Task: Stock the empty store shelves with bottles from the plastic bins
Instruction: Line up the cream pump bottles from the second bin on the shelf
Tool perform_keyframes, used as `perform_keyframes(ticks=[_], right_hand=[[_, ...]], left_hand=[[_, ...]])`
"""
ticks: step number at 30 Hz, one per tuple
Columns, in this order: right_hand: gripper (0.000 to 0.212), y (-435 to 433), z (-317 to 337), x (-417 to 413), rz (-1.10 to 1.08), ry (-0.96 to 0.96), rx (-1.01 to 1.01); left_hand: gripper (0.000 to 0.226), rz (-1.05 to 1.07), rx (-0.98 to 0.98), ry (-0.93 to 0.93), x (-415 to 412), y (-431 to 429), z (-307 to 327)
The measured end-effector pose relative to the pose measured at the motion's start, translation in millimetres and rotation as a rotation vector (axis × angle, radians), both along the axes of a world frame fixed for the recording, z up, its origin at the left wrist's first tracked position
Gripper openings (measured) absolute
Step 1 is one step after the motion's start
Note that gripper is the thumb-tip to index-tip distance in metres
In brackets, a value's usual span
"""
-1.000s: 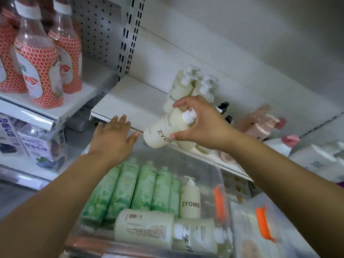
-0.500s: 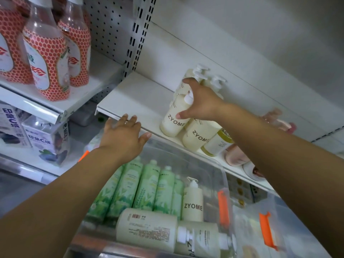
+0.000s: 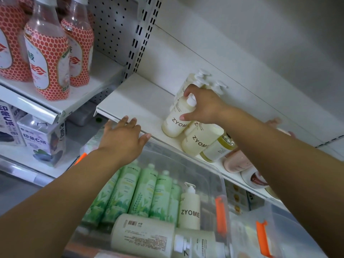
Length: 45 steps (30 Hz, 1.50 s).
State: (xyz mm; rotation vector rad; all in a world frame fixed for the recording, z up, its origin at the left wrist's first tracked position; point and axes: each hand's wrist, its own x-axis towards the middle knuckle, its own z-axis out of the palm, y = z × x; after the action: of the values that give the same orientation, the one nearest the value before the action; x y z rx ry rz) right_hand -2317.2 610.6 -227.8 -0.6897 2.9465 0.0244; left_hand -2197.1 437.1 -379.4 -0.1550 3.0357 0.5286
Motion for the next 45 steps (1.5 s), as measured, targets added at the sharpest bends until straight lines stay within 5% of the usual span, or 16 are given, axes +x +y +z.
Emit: perform_keyframes(ticks=[19,26,31,37,45], right_hand=[[0.071,-5.4,-5.4,-30.8,-0.045,0.105,0.152],[0.083,0.5,-9.2,-14.7,0.017,0.244,0.03],[0.067,16.4,-17.7,29.2,0.176,0.383,-0.189],[0.04,56.1,-62.5,100.9,0.074,0.112,-0.475],[0.029,110.0,-107.2,176.6,-0.197,-0.336,-0.695]], left_hand=[[0.06,0.02,0.04,0.046,-8.2,4.8,-4.4],[0.057,0.013,0.103,0.108,-10.8,4.3,-5.4],[0.07,0.068,0.173,0.198,-9.7,3.4,2.3],[0.056,-0.006,0.178,0.216,20.4,17.5,3.7],[0.047,-0.204,0.567,-0.016,85.1,52.8,30.9]])
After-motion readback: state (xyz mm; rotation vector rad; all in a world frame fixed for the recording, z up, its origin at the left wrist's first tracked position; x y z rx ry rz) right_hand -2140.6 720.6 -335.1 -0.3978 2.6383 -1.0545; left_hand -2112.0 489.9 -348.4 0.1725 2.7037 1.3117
